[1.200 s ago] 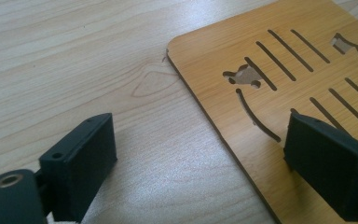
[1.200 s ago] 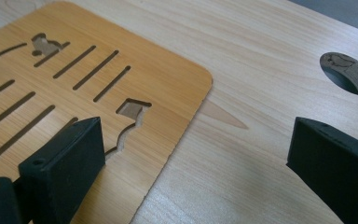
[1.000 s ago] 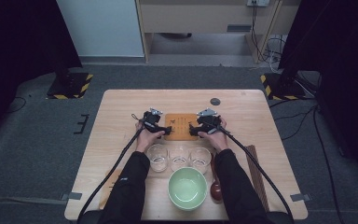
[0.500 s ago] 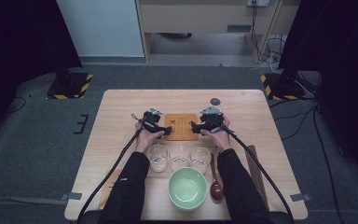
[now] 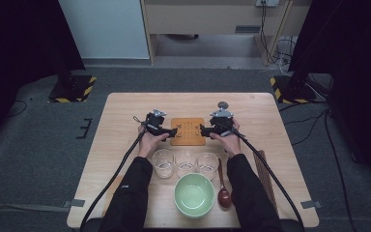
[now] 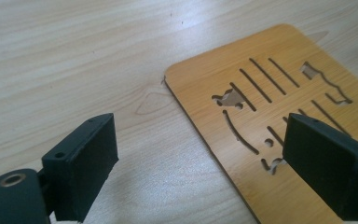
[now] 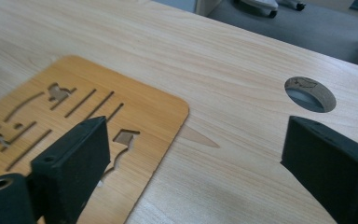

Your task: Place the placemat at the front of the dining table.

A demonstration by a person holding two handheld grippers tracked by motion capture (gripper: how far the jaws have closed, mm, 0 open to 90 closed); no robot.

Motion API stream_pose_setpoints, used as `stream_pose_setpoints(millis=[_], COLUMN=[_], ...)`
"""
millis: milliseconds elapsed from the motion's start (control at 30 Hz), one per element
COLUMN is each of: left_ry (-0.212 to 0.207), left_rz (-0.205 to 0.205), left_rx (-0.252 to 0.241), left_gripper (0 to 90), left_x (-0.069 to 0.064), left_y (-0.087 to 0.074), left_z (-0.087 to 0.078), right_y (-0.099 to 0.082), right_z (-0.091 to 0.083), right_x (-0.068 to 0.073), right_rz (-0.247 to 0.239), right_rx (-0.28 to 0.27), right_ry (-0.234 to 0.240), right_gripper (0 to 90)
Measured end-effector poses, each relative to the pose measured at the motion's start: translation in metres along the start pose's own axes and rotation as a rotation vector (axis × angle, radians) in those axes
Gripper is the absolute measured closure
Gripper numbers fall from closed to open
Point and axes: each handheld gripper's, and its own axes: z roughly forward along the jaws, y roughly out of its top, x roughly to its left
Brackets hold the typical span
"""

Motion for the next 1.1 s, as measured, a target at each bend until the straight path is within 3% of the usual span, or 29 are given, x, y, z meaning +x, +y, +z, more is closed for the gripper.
stream_pose_setpoints(millis=[67, 133, 200, 300, 467, 667, 767, 800, 867, 967, 1033, 1100], left_ry=[0.001, -0.003, -0.004, -0.008, -0.018, -0.028, -0.007, -0.009, -0.03, -0.032, -0.046, -0.026], left_rz=[0.0, -0.005, -0.005, -0.009, -0.018, 0.0, 0.018, 0.017, 0.001, 0.006, 0.004, 0.019], left_rx=[-0.027, -0.043, -0.056, -0.074, -0.112, -0.15, -0.17, -0.172, -0.185, -0.202, -0.228, -0.244], left_gripper=[11.4, 11.8, 12.7, 14.9, 19.3, 24.0, 25.0, 25.5, 27.7, 31.0, 34.0, 35.0], left_x=[-0.001, -0.001, -0.001, -0.001, -0.004, -0.013, -0.017, -0.017, -0.017, -0.017, -0.018, -0.019], left_y=[0.002, 0.004, 0.004, 0.005, 0.007, 0.005, 0.002, 0.001, -0.002, -0.006, -0.009, -0.012], left_z=[-0.008, -0.014, -0.019, -0.029, -0.048, -0.07, -0.08, -0.083, -0.088, -0.097, -0.102, -0.11], right_y=[0.002, 0.004, 0.005, 0.006, 0.009, 0.01, 0.008, 0.007, 0.006, 0.004, 0.004, 0.003], right_z=[-0.007, -0.011, -0.017, -0.025, -0.044, -0.071, -0.083, -0.088, -0.094, -0.103, -0.108, -0.113], right_x=[-0.005, -0.007, -0.011, -0.014, -0.021, -0.023, -0.023, -0.024, -0.026, -0.027, -0.029, -0.029], right_rz=[0.05, 0.059, 0.055, 0.04, 0.051, 0.006, -0.004, -0.007, -0.002, -0.003, 0.02, 0.021], right_rx=[-0.022, -0.036, -0.032, -0.049, -0.093, -0.145, -0.163, -0.173, -0.166, -0.18, -0.176, -0.178], right_ry=[0.034, 0.041, 0.081, 0.102, 0.116, 0.12, 0.11, 0.111, 0.157, 0.157, 0.197, 0.207], right_gripper=[9.7, 8.9, 7.7, 9.2, 19.4, 28.3, 29.3, 34.2, 36.2, 39.7, 41.0, 40.9])
